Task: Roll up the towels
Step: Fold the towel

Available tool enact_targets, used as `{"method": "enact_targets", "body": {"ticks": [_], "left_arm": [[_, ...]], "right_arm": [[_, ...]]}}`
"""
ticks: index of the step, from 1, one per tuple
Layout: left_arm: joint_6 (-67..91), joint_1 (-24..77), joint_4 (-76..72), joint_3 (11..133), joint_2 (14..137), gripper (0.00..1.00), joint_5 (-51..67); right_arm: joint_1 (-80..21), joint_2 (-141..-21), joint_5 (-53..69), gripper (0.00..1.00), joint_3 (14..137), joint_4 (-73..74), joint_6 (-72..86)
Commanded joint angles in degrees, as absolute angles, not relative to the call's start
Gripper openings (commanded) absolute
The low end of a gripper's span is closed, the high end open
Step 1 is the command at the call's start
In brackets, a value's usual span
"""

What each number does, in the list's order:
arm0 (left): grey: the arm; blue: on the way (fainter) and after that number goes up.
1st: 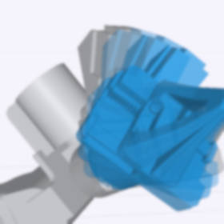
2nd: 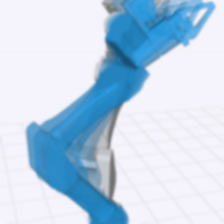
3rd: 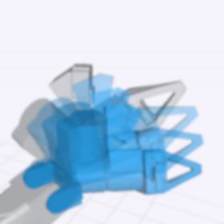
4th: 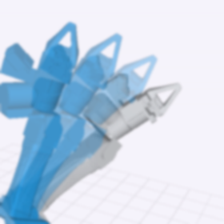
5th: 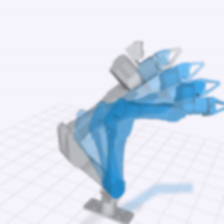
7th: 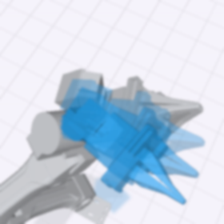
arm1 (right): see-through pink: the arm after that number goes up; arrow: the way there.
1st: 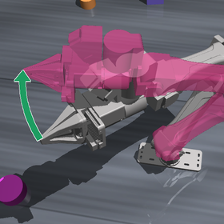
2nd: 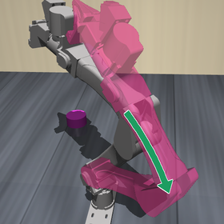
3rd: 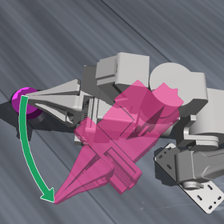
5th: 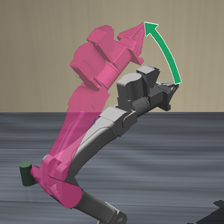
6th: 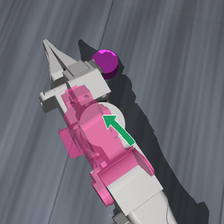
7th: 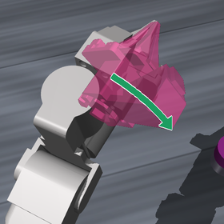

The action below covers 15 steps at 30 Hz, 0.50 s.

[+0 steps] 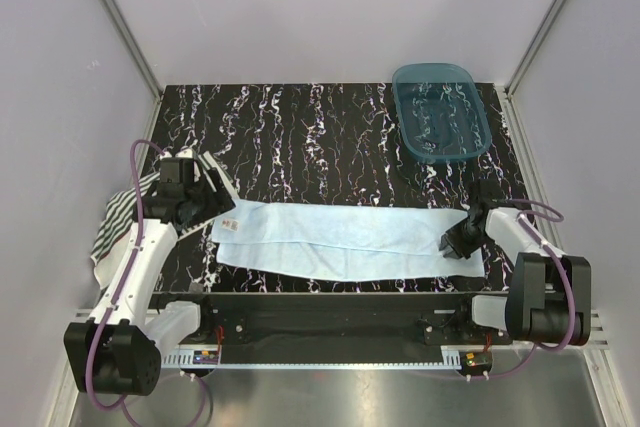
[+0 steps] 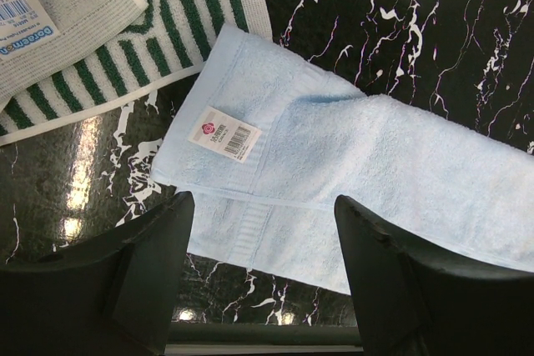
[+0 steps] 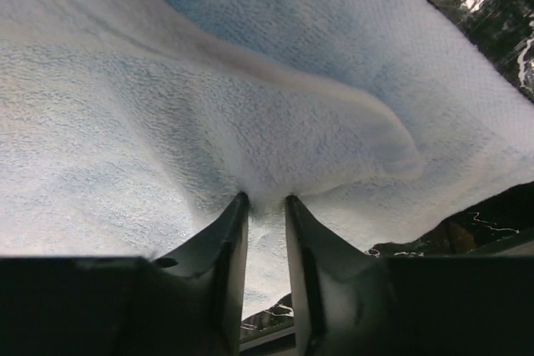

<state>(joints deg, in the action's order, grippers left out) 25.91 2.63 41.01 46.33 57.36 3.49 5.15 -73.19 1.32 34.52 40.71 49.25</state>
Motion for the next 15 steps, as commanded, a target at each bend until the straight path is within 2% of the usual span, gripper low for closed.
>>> {"method": "enact_targets", "body": {"ticks": [1,3,5,10,15], "left_arm": [[25.14,2.90,39.81,46.41,56.78,0.73,4.13],[25.31,2.99,39.73,46.41,56.78,0.73,4.04],[25.31,2.99,39.81,46.41,56.95,0.73,3.87],[25.40,2.99,39.73,46.49,56.95,0.74,3.69],[25.40,2.99,39.81,46.49,56.69,0.74,3.43]], "right_arm": [[4.66,-74.18,-1.04,0.28,34.98,38.06,50.19],[4.66,-73.83,-1.84,0.20,35.85,38.41,49.75],[4.66,-73.57,-2.28,0.18,36.65,38.93,49.57],[4.66,-76.54,-3.43,0.22,42.35,38.24,47.38],[4.66,-88.23,-2.73,0.23,52.01,34.99,42.45]]}}
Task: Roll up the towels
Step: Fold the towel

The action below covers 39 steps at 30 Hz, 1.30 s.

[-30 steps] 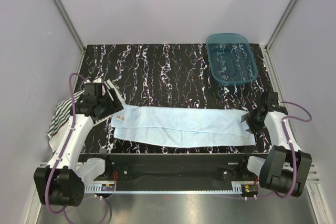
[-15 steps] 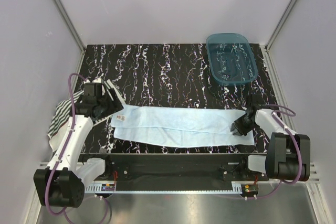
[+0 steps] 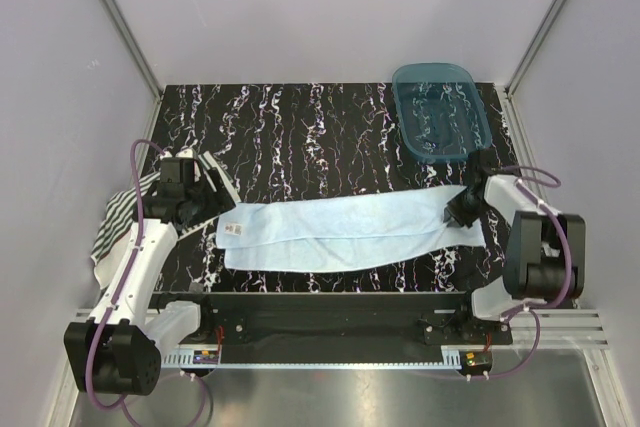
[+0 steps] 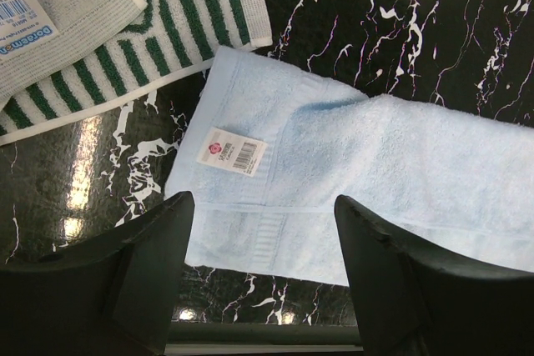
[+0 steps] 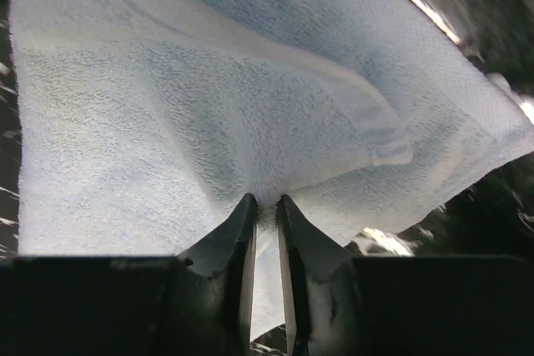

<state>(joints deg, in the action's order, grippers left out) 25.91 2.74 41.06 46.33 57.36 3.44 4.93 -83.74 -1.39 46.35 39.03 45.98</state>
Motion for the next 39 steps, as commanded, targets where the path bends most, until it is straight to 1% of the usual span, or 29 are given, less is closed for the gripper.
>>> {"method": "enact_targets", "body": {"ticks": [1,3,4,5,7,9,14,19,23,27,29,33,39], "left_arm": [[25.40,2.99,39.81,46.49,56.69,0.73,3.25],[25.40,3.16,39.99,46.49,56.51,0.73,2.73],[25.40,3.25,40.08,46.49,56.51,0.73,2.64],[25.40,3.34,40.17,46.49,56.34,0.74,2.55],[25.49,3.43,40.17,46.49,56.34,0.74,2.37],[25.49,3.43,39.99,46.41,56.42,0.74,2.55],[25.40,3.52,39.99,46.49,56.43,0.74,2.81],[25.49,3.60,40.17,46.49,56.34,0.74,2.46],[25.49,3.69,40.08,46.41,56.34,0.74,2.46],[25.49,3.78,40.17,46.49,56.42,0.74,2.46],[25.49,3.78,40.17,46.49,56.43,0.74,2.37],[25.58,3.87,40.17,46.49,56.43,0.74,2.20],[25.58,3.87,40.17,46.49,56.25,0.74,2.11]], "right_arm": [[4.57,-89.55,-2.64,0.23,52.90,34.63,42.10],[4.66,-92.28,-2.81,0.33,55.09,34.89,41.14],[4.66,-92.72,-3.25,0.40,55.72,35.33,40.70],[4.66,-92.38,-4.12,0.49,55.98,35.77,40.08],[4.66,-91.15,-5.79,0.61,56.16,36.47,39.64],[4.66,-89.48,-8.69,0.64,56.69,38.14,38.76],[4.92,-85.09,-15.28,0.62,57.57,40.60,37.71],[7.64,-83.67,-17.93,0.58,56.52,40.78,36.30],[10.46,-85.16,-16.17,0.52,54.58,38.32,34.98],[10.81,-87.36,-15.03,0.41,53.70,35.95,34.72],[10.81,-88.59,-14.59,0.37,53.53,34.98,34.89],[10.72,-90.17,-13.36,0.35,53.44,33.66,34.98],[10.72,-91.32,-13.01,0.35,52.74,32.61,34.81]]}}
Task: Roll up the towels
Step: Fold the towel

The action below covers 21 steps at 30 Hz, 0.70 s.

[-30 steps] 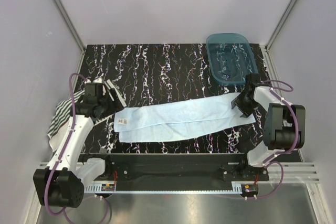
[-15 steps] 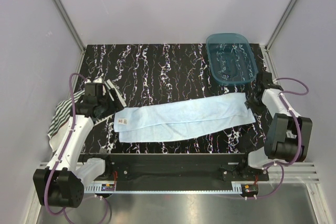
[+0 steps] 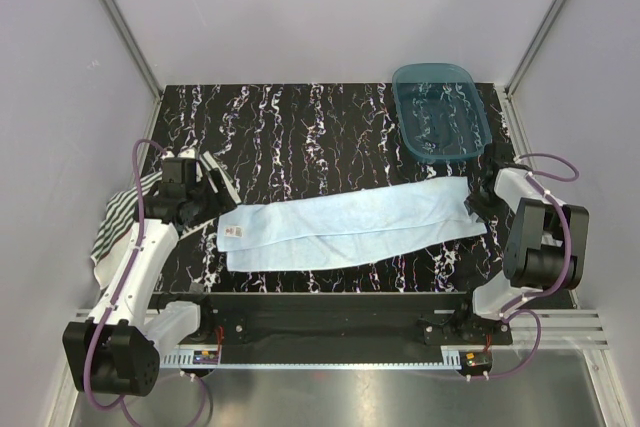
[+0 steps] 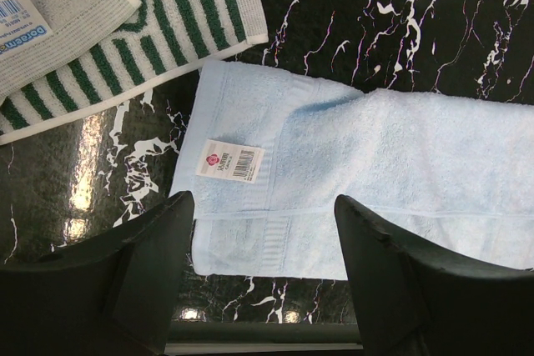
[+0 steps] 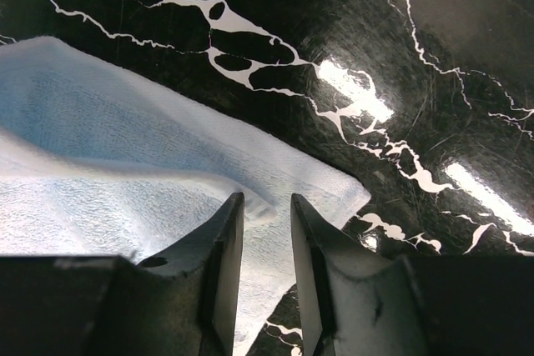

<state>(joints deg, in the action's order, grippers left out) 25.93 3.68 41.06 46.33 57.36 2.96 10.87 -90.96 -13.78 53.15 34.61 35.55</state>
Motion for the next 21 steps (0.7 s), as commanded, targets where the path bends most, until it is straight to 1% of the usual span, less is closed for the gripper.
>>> {"method": "enact_targets", "body": {"ticks": [1,10,15,20,21], "left_arm": [[25.58,3.87,40.25,46.41,56.25,0.74,2.20],[25.58,3.87,40.25,46.49,56.34,0.74,2.11],[25.66,3.87,40.25,46.49,56.25,0.74,2.02],[25.66,3.87,40.34,46.41,56.16,0.74,1.58],[25.75,3.87,40.34,46.49,56.08,0.74,1.58]], "right_arm": [[10.81,-91.67,-12.92,0.35,52.65,32.43,34.72],[10.81,-92.81,-11.34,0.33,51.94,31.38,35.33],[10.81,-92.55,-11.16,0.23,51.94,31.55,35.16],[10.81,-91.23,-11.95,0.18,52.73,33.04,34.37],[10.81,-90.53,-11.95,0.14,52.82,33.66,33.84]]}}
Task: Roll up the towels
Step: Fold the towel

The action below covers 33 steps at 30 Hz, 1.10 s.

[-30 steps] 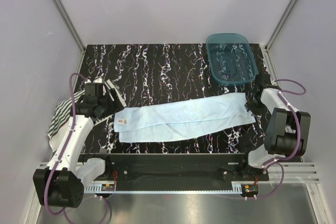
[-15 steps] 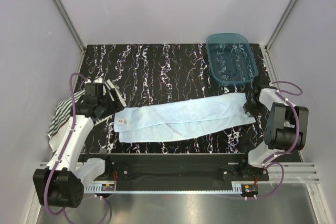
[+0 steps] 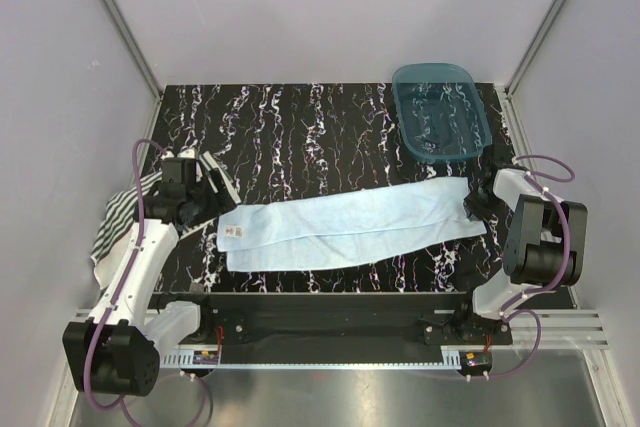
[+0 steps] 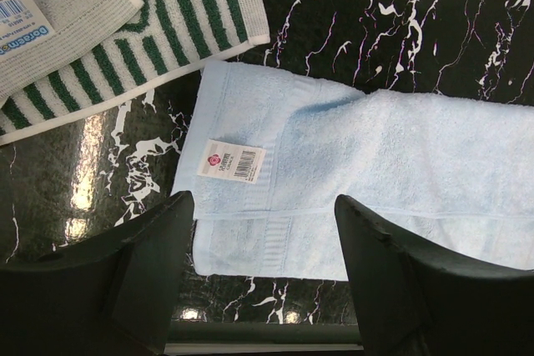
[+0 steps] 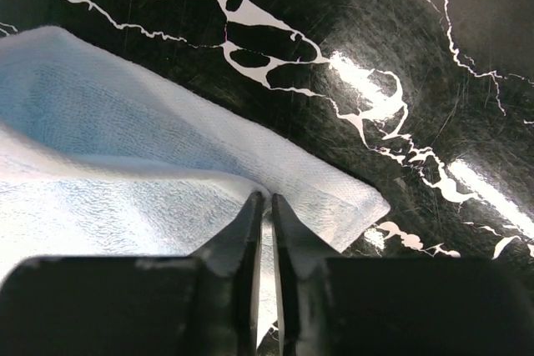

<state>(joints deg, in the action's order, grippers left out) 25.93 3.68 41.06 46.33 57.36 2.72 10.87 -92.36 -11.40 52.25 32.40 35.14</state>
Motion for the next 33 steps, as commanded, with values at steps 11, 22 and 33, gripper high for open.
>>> {"method": "enact_targets", "body": {"ticks": [11,22,33], "left_arm": [[26.37,3.78,40.43,46.67,58.09,0.74,0.62],[33.29,3.16,40.79,44.57,63.89,0.76,4.38],[41.48,0.18,33.49,36.30,65.83,0.72,8.18]], "right_arm": [[10.81,-84.73,-9.58,0.00,54.67,36.30,32.70],[10.81,-81.48,-5.28,0.00,58.80,40.43,29.44],[10.81,-85.17,3.07,0.07,54.16,36.84,29.97]]}}
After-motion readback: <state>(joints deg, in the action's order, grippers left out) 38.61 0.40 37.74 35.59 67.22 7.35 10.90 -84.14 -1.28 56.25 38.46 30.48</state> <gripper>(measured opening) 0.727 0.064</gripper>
